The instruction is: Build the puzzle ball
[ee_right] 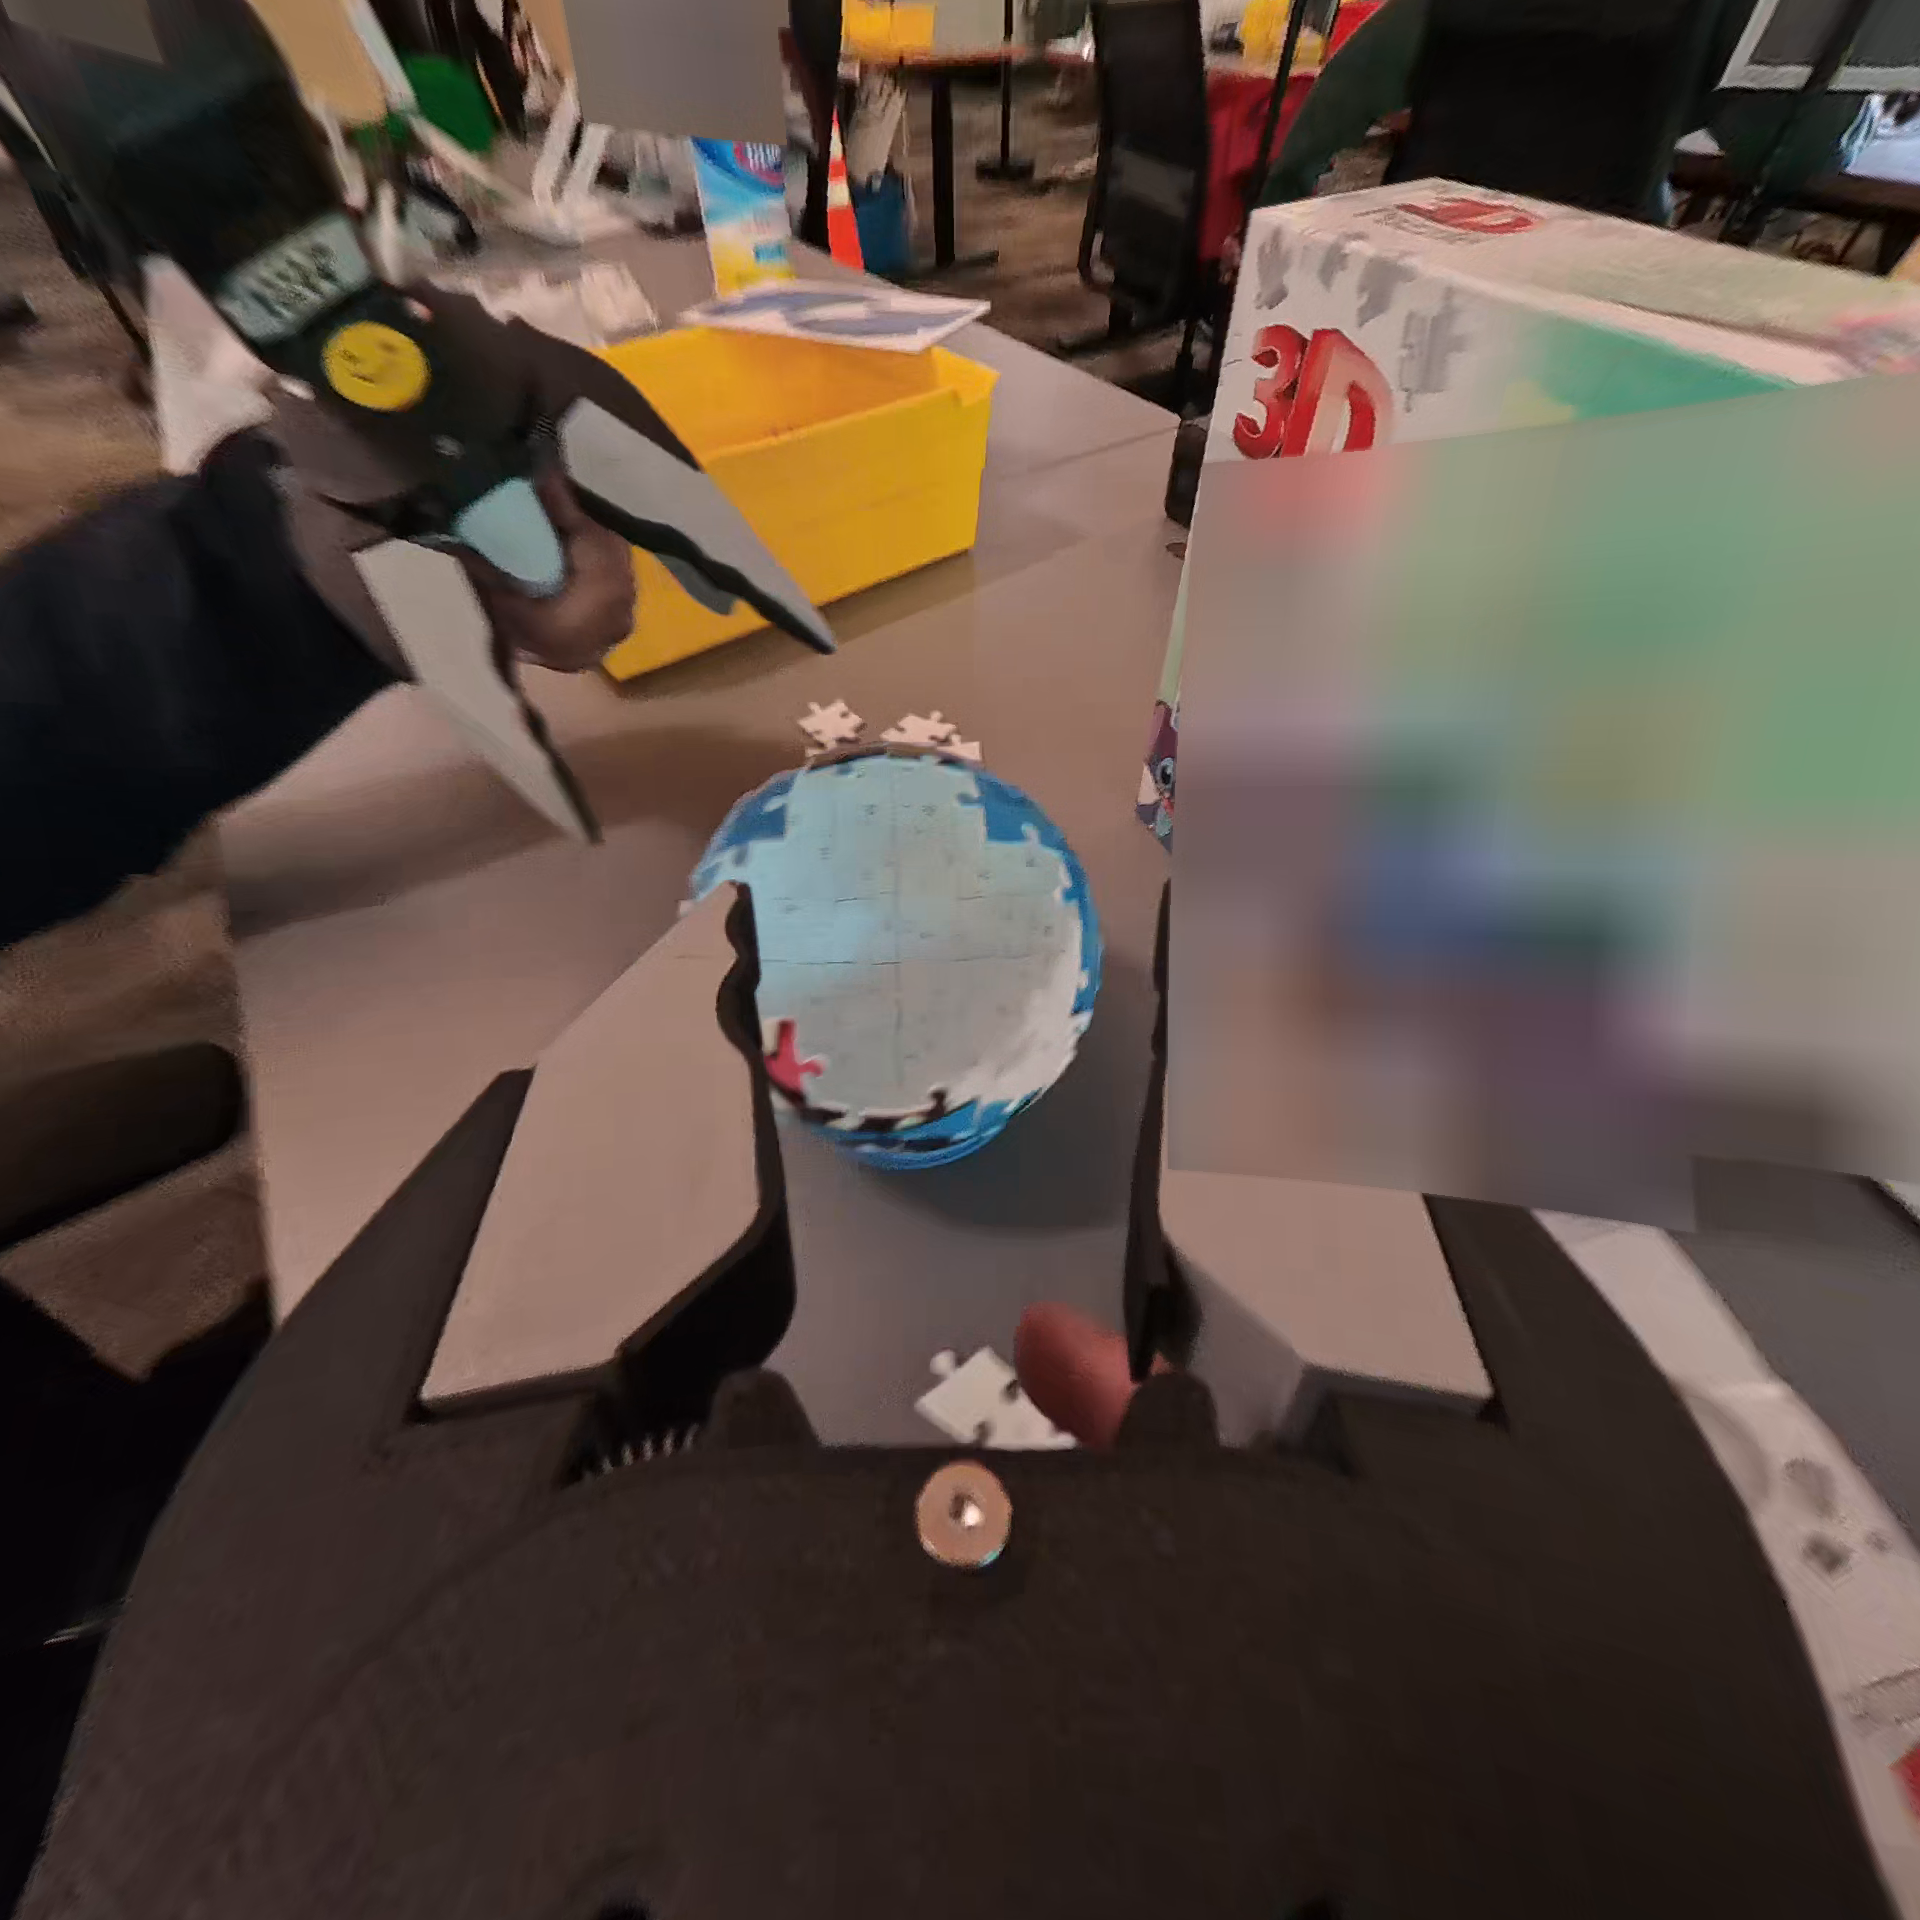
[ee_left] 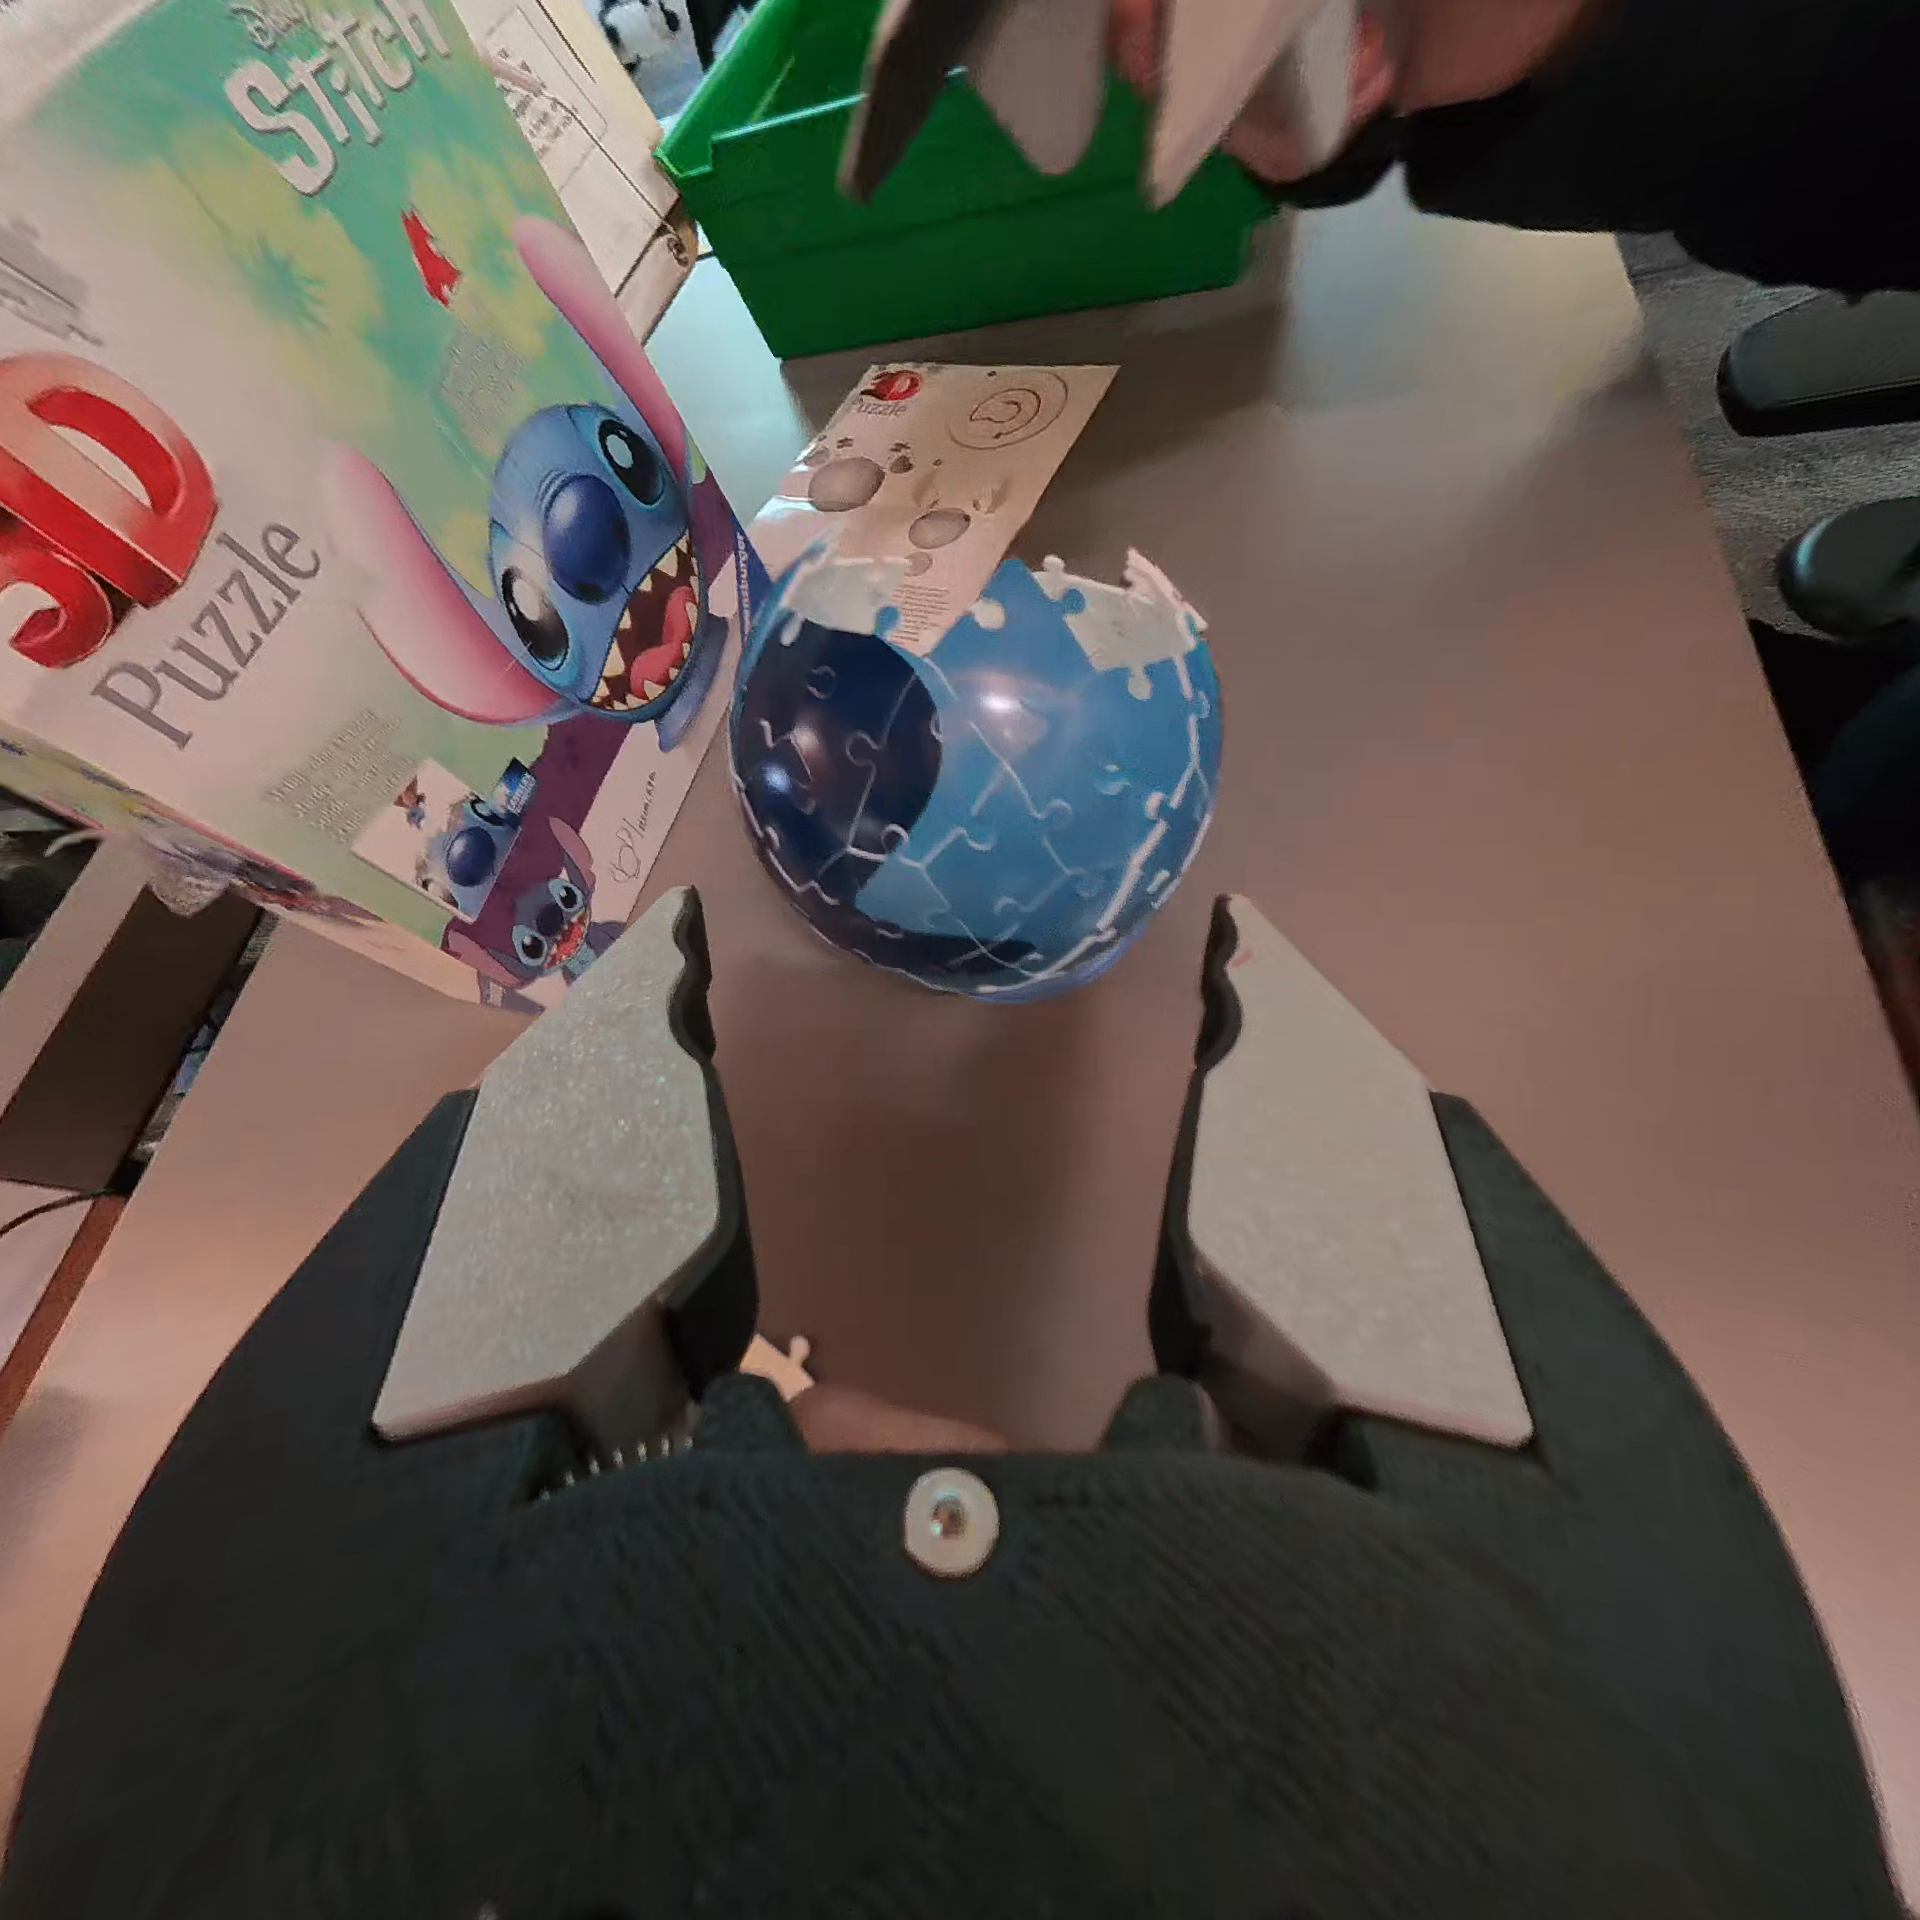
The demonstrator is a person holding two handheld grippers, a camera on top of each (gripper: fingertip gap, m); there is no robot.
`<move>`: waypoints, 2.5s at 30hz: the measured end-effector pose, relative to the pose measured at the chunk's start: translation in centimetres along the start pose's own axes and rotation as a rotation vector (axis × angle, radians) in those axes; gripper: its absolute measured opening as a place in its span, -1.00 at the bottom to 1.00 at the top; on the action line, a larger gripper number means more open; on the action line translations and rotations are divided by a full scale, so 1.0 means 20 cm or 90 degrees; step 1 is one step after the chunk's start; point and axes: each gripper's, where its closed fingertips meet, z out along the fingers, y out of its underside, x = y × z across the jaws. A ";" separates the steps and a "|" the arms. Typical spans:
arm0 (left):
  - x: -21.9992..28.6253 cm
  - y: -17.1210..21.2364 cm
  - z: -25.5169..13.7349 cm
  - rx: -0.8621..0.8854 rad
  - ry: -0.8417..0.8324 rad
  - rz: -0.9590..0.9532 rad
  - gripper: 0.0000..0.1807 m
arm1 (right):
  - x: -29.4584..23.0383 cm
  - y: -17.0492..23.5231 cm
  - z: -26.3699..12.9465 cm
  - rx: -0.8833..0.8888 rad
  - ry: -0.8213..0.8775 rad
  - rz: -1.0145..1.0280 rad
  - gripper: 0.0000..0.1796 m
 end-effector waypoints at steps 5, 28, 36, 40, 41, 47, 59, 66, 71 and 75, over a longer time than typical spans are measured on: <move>-0.02 0.04 0.11 -0.048 0.054 0.002 0.08 | -0.13 0.20 -0.10 0.023 -0.045 0.136 -0.19; 0.22 0.25 0.15 -0.136 0.070 0.018 0.10 | -0.11 0.39 0.20 -0.071 -0.086 0.185 -0.06; 0.32 0.29 0.16 -0.137 0.084 0.018 0.06 | -0.08 0.29 0.23 -0.090 -0.089 0.089 -0.04; 0.34 0.29 0.17 -0.126 0.084 0.018 0.05 | -0.10 0.29 0.24 -0.099 -0.086 0.016 0.03; 0.35 0.29 0.17 -0.124 0.085 0.018 0.05 | -0.10 0.30 0.24 -0.105 -0.084 -0.003 0.05; 0.36 0.27 0.14 -0.105 0.084 0.012 0.04 | -0.10 0.25 0.20 -0.085 -0.060 -0.037 0.00; 0.20 0.03 0.00 0.153 -0.034 -0.066 -0.08 | 0.05 0.60 -0.23 -0.221 -0.021 -0.128 0.01; 0.20 0.13 0.05 0.105 -0.040 -0.073 -0.08 | 0.15 0.84 -0.14 -0.356 -0.037 -0.212 -0.16; 0.19 0.18 0.07 0.078 -0.048 -0.085 -0.09 | 0.09 0.86 -0.08 -0.370 -0.151 -0.186 -0.34; 0.16 0.18 0.06 0.075 -0.059 -0.098 -0.11 | 0.08 0.86 -0.06 -0.356 -0.202 -0.184 -0.80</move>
